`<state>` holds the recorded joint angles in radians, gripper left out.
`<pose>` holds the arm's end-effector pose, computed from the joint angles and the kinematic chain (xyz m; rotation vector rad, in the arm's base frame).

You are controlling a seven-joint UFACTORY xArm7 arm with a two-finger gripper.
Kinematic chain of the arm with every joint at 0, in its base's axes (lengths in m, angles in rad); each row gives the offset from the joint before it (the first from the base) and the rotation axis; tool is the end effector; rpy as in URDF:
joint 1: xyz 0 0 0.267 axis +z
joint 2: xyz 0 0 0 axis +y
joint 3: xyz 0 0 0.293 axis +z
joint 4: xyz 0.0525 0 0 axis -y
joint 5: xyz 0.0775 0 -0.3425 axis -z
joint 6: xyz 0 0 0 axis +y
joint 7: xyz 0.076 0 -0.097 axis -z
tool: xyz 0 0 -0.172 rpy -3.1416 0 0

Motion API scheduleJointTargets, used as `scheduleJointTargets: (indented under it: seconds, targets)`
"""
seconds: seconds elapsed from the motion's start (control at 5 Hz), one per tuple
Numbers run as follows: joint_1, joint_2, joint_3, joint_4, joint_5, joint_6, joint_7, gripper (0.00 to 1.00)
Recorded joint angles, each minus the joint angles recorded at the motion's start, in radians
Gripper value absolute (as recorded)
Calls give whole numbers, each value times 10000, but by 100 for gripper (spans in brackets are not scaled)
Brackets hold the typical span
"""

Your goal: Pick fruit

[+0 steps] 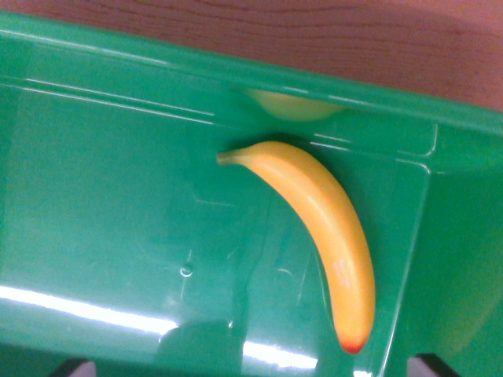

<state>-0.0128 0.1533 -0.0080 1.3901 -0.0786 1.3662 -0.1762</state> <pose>0.4860 -0.0296 0.2337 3.0586 0.2704 -0.2096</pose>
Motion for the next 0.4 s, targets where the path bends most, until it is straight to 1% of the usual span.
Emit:
scheduleJointTargets:
  seconds: [0.2,0.4]
  targets:
    - [-63,139,-36,-248,1,-441,-286,0]
    - [-63,139,-36,-248,1,-441,-286,0]
